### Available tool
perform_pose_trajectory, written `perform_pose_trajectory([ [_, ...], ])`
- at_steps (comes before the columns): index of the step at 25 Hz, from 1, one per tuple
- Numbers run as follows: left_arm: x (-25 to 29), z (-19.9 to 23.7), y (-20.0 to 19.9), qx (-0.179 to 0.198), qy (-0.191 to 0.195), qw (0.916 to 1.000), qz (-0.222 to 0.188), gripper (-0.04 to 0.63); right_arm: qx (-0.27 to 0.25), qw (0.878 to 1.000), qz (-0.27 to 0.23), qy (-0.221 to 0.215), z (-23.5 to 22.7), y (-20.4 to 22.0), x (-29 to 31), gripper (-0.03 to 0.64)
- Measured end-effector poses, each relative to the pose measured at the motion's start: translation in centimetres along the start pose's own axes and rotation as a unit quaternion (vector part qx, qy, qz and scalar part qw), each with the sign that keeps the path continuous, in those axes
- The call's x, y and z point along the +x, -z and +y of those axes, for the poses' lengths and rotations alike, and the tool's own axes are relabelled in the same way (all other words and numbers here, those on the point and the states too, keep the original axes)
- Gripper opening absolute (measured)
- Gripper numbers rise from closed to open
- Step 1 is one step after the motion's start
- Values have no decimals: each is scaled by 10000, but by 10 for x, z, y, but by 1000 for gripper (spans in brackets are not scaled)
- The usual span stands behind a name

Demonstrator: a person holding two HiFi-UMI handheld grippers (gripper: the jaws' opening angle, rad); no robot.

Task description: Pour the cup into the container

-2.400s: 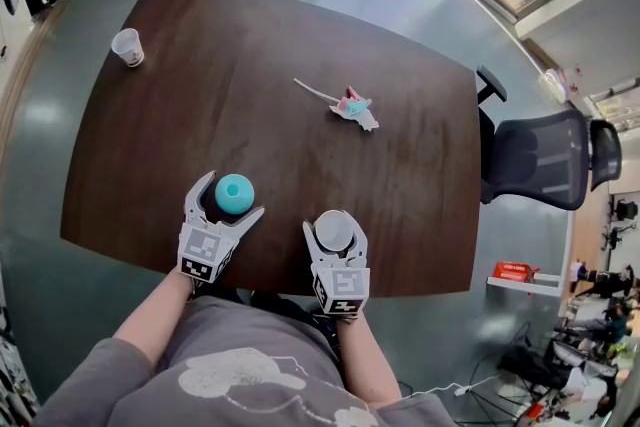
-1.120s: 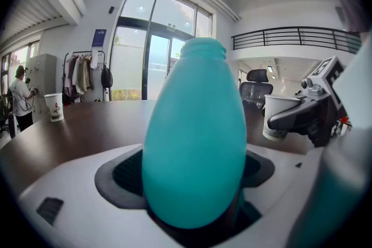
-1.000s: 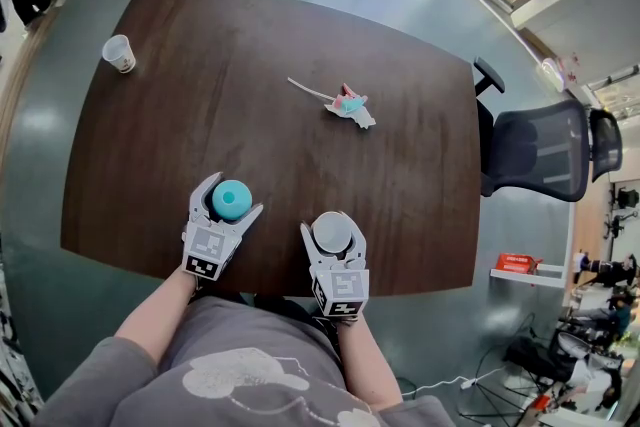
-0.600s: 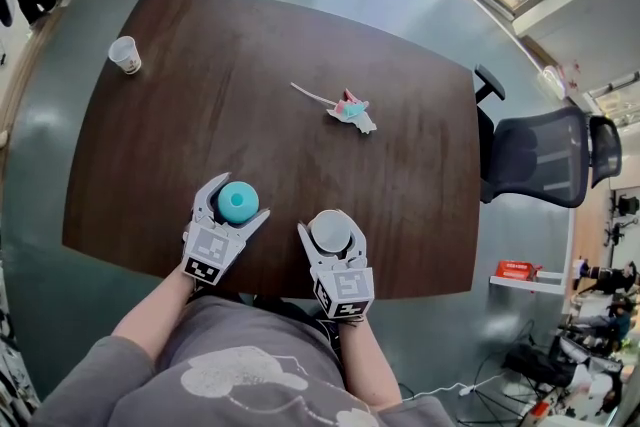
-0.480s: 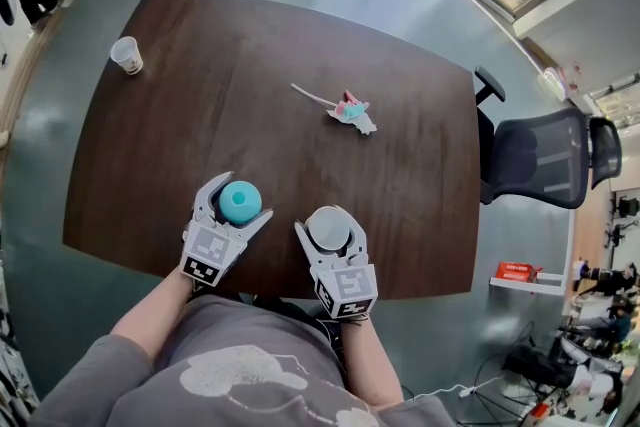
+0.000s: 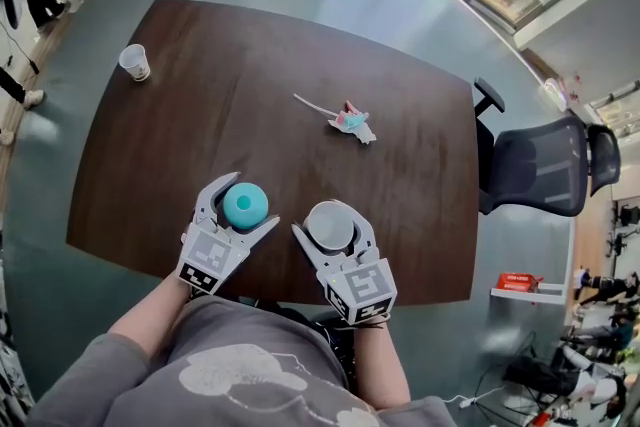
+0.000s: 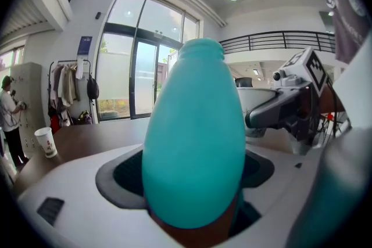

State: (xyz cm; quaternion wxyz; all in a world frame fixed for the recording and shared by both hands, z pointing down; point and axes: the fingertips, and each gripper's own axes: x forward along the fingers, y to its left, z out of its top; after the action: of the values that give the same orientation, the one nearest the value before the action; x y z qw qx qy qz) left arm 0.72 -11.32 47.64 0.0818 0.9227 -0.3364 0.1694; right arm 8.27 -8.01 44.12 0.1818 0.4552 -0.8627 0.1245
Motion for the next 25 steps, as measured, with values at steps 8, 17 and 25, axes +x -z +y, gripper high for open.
perform_pose_trajectory([
  [8,-5,-13,3,46,82,9999,73,433,-765,9959,301,-388,20,-30,0,293],
  [17,-8,-21,0,39,250,9996,112,433,-1177,9906,465,-525,34,-53,-3,293],
  [25,1,-24,13,64,322,9991,285,433,-1757,9775,911,-733,43,-46,10,293],
])
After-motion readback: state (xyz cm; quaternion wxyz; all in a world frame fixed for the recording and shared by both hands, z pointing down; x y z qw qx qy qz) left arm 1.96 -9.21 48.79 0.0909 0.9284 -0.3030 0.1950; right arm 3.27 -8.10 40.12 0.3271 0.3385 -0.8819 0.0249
